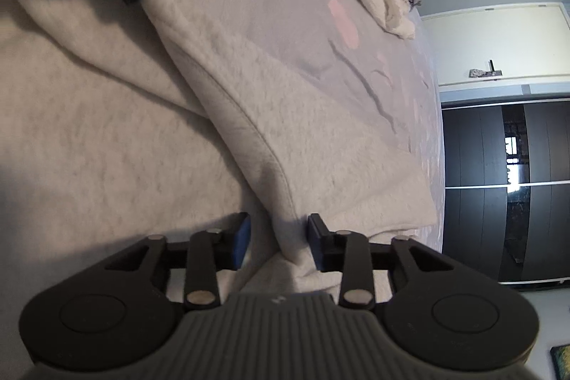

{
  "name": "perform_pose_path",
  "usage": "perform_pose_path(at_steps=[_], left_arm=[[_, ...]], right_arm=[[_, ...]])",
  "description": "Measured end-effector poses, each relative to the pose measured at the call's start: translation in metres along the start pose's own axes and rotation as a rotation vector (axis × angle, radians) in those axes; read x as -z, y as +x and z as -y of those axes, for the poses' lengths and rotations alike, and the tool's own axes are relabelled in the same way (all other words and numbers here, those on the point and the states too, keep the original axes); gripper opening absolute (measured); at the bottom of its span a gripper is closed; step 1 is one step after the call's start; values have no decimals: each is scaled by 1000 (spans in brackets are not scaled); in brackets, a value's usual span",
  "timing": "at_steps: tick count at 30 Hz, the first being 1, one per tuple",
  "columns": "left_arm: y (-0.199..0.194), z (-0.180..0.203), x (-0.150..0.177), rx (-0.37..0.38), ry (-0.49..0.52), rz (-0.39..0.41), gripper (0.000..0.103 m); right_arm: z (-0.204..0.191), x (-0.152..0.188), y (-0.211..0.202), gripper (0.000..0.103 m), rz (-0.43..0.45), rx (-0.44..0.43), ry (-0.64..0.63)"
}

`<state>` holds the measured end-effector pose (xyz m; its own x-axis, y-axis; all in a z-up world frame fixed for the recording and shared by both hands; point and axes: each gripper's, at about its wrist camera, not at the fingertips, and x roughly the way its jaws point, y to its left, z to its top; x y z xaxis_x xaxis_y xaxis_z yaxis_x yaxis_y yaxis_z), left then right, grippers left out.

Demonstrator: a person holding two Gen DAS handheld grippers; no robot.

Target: Fold clothes

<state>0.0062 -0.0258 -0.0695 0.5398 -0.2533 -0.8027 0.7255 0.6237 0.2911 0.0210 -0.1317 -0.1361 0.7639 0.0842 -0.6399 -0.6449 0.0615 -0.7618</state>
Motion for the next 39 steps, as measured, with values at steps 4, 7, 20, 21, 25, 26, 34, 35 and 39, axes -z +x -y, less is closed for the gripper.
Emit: perform_pose_path(at_steps=[4,7,20,21,25,26,34,35,39], left_arm=[[-7,-16,-7,0,-199,74,46],[-2,-37,-7,33,-388,85,47],[48,-94,36,260,-976,15,47],[52,-92,38,273,-988,7,47],[62,-89,43,292,-1017,14,47],[63,-88,45,300,-1032,18,46],[70,-75,41,284,-1010,70,45],[70,-75,41,282,-1005,74,39],[64,-72,36,240,-962,74,21]], right_arm=[[11,12,-29,39,26,-3,173],[27,28,-45,40,36,-13,392],[63,162,-49,48,-85,-125,1474],[59,171,-45,48,-91,-152,1537],[41,201,-28,52,-101,-299,1789],[35,207,-24,52,-95,-334,1847],[15,215,-13,51,-8,-449,2029],[15,215,-11,48,-3,-453,2039],[16,215,-10,29,-3,-446,2049]])
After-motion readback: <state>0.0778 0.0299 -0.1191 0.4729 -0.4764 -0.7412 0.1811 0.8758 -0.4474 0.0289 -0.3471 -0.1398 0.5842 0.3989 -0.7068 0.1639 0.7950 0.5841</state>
